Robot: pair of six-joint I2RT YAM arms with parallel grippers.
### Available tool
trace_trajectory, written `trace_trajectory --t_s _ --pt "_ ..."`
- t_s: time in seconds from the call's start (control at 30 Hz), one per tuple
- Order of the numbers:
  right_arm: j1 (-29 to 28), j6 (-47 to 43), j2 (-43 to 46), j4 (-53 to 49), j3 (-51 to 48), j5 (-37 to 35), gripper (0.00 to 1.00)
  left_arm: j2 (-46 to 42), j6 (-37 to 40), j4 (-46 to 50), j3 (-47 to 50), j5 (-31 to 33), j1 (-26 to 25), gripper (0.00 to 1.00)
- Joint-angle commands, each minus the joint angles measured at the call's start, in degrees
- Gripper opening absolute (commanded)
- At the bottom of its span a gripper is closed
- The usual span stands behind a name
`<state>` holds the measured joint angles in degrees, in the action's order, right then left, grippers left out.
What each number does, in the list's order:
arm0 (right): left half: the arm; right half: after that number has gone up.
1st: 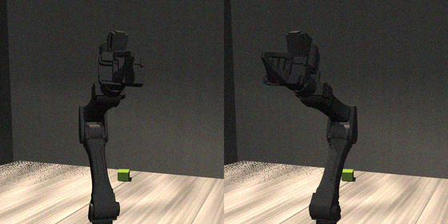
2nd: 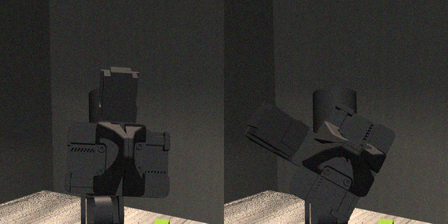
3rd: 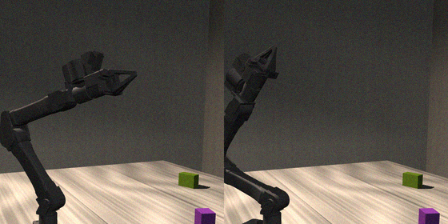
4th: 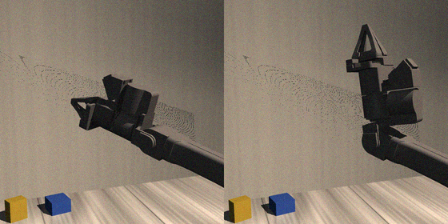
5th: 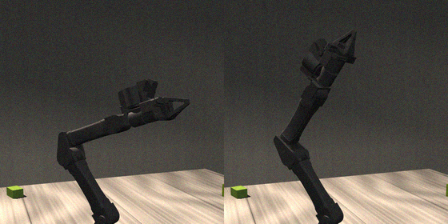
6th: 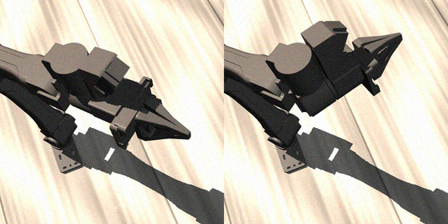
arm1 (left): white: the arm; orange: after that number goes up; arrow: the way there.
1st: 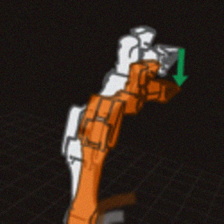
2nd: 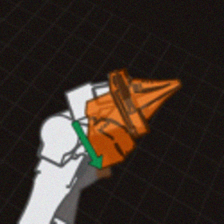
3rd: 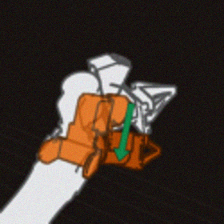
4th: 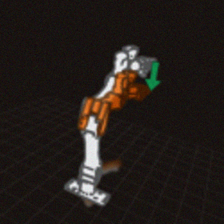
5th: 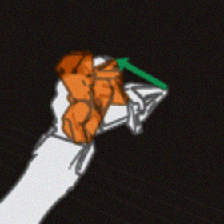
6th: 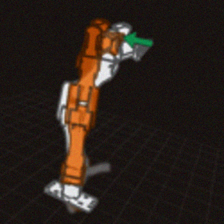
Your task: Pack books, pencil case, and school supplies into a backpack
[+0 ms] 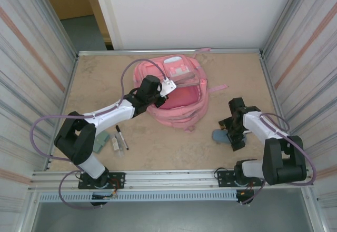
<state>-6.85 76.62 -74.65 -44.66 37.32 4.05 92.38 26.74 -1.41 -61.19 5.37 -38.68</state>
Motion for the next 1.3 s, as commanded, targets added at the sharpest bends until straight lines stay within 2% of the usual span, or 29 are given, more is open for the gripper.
trace_trajectory --t_s 0.0,0.1,0.2,0.3,0.33,0.47,0.6,0.67,0.8,0.9,0.97,1.07,1.17,1.27 --pt "0.5 4.2 -0.8 4.1 -1.5 1.5 0.91 -1.7 -1.9 -0.5 -2.5 -2.5 -0.7 0.00" --pt "0.0 5.0 0.7 5.3 -2.8 2.4 0.74 -2.8 -1.6 0.6 -3.0 -2.7 -1.0 0.00" --pt "-1.6 5.4 5.9 2.9 -1.8 1.4 0.57 -3.7 -1.6 0.9 -3.4 -4.1 -1.0 0.00" --pt "-6.4 9.2 14.1 2.9 -0.9 0.4 0.42 -4.3 -2.0 2.2 -4.8 -5.5 -1.0 0.00" --pt "-8.2 10.6 16.2 4.0 -0.3 0.3 0.41 -4.4 -2.0 2.4 -5.3 -5.9 -1.0 0.00" --pt "-16.9 15.6 17.1 5.1 8.1 -2.4 0.48 -3.7 -2.9 2.5 -7.4 -6.7 -1.0 0.00" --pt "-25.1 17.5 8.0 12.6 17.5 -3.6 0.49 -3.1 -4.8 4.7 -10.7 -7.1 -1.0 0.00" --pt "-27.3 17.5 1.8 14.4 22.9 -3.5 0.52 -2.7 -5.8 4.7 -11.8 -7.2 -1.0 0.00" --pt "-28.6 19.0 -8.7 21.7 29.1 -4.2 0.58 -2.0 -7.0 7.2 -14.6 -8.2 -0.9 0.00" --pt "-27.8 18.1 -16.1 22.2 34.4 -4.4 0.74 -1.6 -7.1 6.8 -15.1 -7.9 -0.9 0.00" --pt "-27.4 19.4 -18.4 20.9 35.6 -2.7 0.80 -1.5 -7.3 6.8 -15.6 -7.7 -0.9 0.00" --pt "-27.6 18.9 -17.3 22.3 32.7 -2.1 0.85 -1.3 -7.1 7.0 -16.3 -7.4 -0.8 0.00" --pt "-27.7 16.0 -14.4 22.4 29.3 -2.5 0.84 -0.7 -7.3 6.8 -16.8 -7.7 -0.6 0.00" --pt "-28.0 12.8 -11.2 19.9 26.2 -3.6 0.76 -0.9 -8.2 7.1 -17.0 -8.5 -0.6 0.00"
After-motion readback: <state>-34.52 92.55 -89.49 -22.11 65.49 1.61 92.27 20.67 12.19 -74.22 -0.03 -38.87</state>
